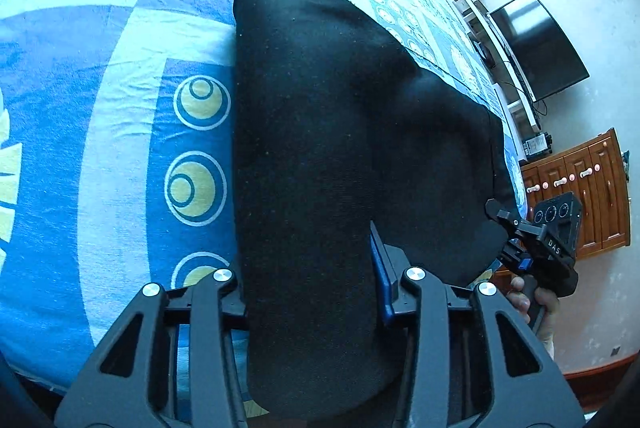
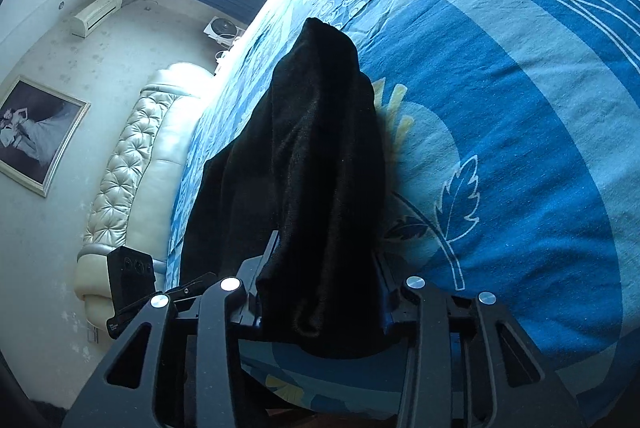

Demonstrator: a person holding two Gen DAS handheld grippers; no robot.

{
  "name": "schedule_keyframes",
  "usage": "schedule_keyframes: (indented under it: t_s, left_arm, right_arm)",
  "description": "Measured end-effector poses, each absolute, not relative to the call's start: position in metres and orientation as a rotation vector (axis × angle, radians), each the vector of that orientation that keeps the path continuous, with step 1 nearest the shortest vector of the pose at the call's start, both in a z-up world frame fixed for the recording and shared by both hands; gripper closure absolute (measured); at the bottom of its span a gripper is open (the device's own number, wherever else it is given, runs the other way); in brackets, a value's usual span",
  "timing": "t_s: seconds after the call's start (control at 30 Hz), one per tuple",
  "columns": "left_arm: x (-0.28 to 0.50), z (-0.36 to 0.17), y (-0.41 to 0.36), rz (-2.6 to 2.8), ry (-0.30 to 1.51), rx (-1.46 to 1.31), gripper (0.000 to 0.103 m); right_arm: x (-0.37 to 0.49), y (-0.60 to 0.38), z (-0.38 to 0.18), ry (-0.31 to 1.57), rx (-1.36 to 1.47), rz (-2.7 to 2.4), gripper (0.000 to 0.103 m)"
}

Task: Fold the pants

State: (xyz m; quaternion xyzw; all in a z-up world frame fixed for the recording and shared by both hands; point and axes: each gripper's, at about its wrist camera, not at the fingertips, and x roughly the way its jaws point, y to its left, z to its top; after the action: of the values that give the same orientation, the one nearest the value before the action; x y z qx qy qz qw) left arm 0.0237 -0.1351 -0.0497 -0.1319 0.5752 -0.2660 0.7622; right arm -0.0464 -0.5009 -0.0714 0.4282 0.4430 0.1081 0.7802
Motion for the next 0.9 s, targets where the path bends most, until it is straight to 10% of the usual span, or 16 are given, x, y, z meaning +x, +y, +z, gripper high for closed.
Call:
schedule_keyframes:
  t_s: [0.9]
  left_arm:
    - [0.016,-0.036,0.000,-0.414,1.150,-0.288,0.061]
  right_arm:
    - [0.008,-0.364,-0.088,1.069,0.889,0.373,0.065]
